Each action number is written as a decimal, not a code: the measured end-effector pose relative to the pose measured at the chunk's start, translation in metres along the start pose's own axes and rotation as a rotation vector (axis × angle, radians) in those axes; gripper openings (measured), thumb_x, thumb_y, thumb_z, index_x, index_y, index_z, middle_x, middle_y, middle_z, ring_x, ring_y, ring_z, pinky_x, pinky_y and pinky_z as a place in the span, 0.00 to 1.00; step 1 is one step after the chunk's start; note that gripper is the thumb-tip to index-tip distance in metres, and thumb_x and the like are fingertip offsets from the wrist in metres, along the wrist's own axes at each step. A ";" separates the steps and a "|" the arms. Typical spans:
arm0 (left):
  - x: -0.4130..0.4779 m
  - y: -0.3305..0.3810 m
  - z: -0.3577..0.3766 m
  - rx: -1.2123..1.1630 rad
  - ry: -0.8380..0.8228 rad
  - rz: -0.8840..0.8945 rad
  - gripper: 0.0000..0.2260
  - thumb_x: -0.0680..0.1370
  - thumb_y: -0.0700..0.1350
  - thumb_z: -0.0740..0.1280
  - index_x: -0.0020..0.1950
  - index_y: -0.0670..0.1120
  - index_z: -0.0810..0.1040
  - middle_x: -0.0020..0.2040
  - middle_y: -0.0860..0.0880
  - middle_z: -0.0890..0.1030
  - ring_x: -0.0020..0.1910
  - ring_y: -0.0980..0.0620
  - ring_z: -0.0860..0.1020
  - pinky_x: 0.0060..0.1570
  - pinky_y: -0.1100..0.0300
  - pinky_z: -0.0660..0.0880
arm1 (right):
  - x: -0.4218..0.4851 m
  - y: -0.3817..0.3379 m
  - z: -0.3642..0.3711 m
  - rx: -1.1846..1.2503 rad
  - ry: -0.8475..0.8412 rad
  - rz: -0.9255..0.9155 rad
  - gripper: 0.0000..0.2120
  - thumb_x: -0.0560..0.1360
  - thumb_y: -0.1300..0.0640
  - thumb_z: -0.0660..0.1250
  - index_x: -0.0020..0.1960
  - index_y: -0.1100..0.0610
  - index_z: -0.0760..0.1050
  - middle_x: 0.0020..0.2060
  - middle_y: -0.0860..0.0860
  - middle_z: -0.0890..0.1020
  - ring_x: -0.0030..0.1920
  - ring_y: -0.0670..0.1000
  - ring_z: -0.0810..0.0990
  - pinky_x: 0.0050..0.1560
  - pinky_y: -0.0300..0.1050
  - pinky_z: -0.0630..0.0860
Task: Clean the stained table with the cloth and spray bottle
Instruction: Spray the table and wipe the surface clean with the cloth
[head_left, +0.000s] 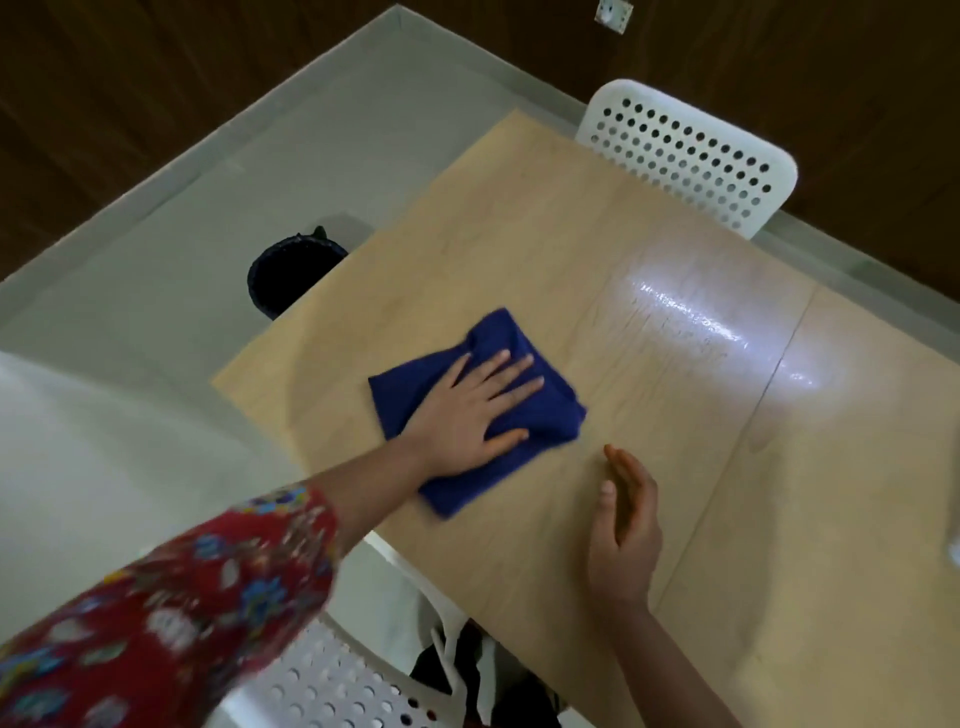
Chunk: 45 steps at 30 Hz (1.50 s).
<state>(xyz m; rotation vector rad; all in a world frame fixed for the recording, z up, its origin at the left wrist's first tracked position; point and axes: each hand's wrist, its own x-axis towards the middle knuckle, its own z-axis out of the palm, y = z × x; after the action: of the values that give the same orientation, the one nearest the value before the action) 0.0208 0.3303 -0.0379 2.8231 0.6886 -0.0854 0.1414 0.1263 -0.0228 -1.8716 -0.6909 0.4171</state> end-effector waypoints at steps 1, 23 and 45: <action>-0.015 -0.005 0.002 0.006 -0.024 0.062 0.29 0.80 0.66 0.49 0.79 0.61 0.48 0.80 0.58 0.47 0.78 0.55 0.44 0.75 0.49 0.40 | 0.001 -0.004 0.001 0.068 0.026 0.025 0.14 0.80 0.55 0.58 0.65 0.52 0.70 0.60 0.49 0.80 0.63 0.43 0.76 0.64 0.37 0.70; 0.013 0.182 0.008 -0.481 0.069 -0.253 0.25 0.82 0.56 0.55 0.78 0.61 0.52 0.79 0.58 0.46 0.78 0.56 0.44 0.71 0.39 0.39 | -0.014 0.014 -0.115 0.006 0.011 0.603 0.10 0.81 0.51 0.61 0.53 0.55 0.78 0.43 0.49 0.84 0.42 0.50 0.83 0.52 0.52 0.80; -0.012 0.144 0.001 -0.211 0.217 -0.581 0.10 0.82 0.49 0.57 0.60 0.49 0.74 0.56 0.49 0.73 0.51 0.50 0.73 0.39 0.56 0.70 | -0.003 -0.001 -0.104 -0.112 0.065 0.520 0.17 0.74 0.52 0.70 0.60 0.52 0.70 0.43 0.42 0.77 0.45 0.47 0.79 0.43 0.43 0.73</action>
<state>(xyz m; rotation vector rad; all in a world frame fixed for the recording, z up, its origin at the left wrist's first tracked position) 0.0770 0.2003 -0.0071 2.3686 1.4521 0.1870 0.1988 0.0498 0.0191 -2.1567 -0.1757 0.6544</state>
